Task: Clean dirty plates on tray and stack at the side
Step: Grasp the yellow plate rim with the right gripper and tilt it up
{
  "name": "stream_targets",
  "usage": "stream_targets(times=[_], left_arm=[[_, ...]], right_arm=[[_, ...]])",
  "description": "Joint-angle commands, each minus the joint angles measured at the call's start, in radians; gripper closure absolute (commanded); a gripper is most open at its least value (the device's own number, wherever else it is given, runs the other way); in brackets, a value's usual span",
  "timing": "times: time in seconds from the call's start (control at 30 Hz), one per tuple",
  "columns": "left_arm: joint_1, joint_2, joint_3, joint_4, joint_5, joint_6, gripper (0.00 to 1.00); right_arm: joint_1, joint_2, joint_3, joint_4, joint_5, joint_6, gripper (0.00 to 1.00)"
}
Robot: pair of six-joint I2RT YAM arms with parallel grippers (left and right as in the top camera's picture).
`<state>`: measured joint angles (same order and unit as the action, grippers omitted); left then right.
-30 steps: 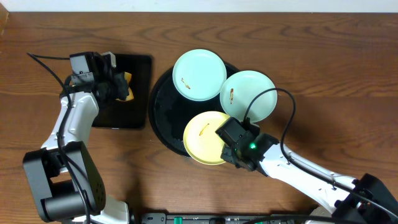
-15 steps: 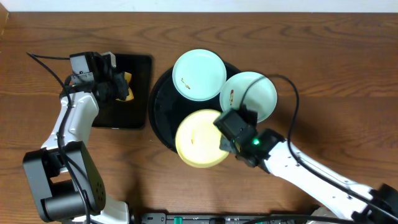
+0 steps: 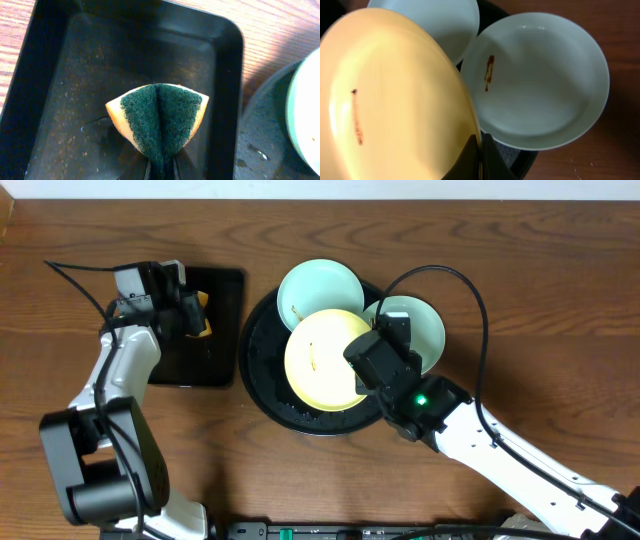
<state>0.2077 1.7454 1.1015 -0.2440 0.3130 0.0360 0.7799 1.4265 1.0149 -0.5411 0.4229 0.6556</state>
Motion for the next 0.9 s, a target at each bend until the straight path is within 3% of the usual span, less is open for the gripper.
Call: stream_targets(times=[0.0, 0.17, 0.3, 0.4, 0.53, 0.67, 0.87], left_arm=[[0.003, 0.02, -0.008, 0.019, -0.019, 0.019, 0.92], [0.004, 0.008, -0.007, 0.069, -0.006, 0.009, 0.92], [0.004, -0.068, -0.007, 0.171, -0.008, -0.103, 0.93], [0.0, -0.089, -0.007, 0.266, -0.056, -0.078, 0.93], [-0.002, -0.099, -0.007, 0.221, -0.028, -0.042, 0.93], [-0.003, -0.095, -0.01, 0.196, 0.0, -0.034, 0.93], [-0.003, -0.159, -0.01, 0.197, 0.286, -0.055, 0.92]], right_arm=[[-0.03, -0.007, 0.008, 0.008, 0.03, -0.033, 0.99], [-0.064, -0.007, 0.008, 0.028, 0.005, -0.171, 0.99], [-0.068, -0.007, 0.008, 0.037, 0.005, -0.228, 0.99], [-0.077, -0.007, 0.008, 0.047, 0.005, -0.246, 0.99], [-0.083, -0.007, 0.008, 0.089, -0.032, -0.325, 0.99], [-0.085, -0.007, 0.008, 0.096, -0.076, -0.274, 0.99], [-0.171, -0.005, 0.008, 0.037, -0.419, -0.064, 0.99]])
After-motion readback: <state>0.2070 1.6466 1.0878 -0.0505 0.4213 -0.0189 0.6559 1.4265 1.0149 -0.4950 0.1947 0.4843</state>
